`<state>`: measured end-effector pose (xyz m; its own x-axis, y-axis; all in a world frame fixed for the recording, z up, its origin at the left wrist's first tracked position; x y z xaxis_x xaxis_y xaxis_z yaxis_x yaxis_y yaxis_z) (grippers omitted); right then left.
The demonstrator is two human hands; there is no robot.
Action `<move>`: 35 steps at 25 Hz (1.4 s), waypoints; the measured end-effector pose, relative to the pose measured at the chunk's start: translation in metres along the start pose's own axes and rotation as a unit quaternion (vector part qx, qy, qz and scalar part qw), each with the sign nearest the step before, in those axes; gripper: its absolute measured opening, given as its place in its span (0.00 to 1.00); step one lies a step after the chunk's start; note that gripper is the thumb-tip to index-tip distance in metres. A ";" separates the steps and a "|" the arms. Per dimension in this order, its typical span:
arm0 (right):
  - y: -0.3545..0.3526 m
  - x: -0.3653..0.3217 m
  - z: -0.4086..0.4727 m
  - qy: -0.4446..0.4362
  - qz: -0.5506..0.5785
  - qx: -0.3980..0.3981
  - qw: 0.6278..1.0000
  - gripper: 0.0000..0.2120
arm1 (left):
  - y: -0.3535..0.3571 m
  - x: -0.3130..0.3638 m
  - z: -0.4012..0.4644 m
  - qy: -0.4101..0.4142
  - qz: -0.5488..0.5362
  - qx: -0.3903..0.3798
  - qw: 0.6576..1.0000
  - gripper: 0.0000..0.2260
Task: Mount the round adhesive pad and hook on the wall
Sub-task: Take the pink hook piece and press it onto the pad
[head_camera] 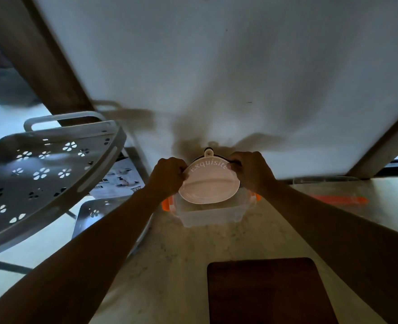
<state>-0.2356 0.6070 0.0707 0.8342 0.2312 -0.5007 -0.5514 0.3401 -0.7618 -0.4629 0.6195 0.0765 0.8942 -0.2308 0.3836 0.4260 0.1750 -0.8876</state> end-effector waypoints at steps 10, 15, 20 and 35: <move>0.023 0.005 0.001 -0.072 -0.028 0.031 0.997 0.06 | 0.025 -0.008 0.005 0.034 -0.011 0.039 0.999 0.05; 0.023 0.009 -0.003 -0.073 -0.054 0.060 0.994 0.07 | 0.025 -0.007 0.003 0.036 -0.033 0.059 0.997 0.05; 0.022 0.006 0.000 -0.081 -0.077 0.061 0.992 0.09 | 0.031 -0.008 0.003 0.012 -0.048 0.075 0.996 0.06; 0.028 0.012 -0.005 -0.029 -0.056 0.034 0.997 0.14 | 0.039 -0.008 -0.003 -0.010 -0.082 0.107 0.991 0.13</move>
<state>-0.2415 0.6148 0.0414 0.8900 0.2404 -0.3874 -0.4554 0.4274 -0.7810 -0.4537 0.6247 0.0383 0.8121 -0.2544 0.5252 0.5835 0.3361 -0.7394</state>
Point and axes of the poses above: each hand's wrist, its own z-axis towards the middle knuckle, its own y-axis out of the palm, x = y × z, the point moved 4 cm from there along z, towards the middle knuckle, and after that the axes turned 14 degrees about x, right-handed, at the moved point
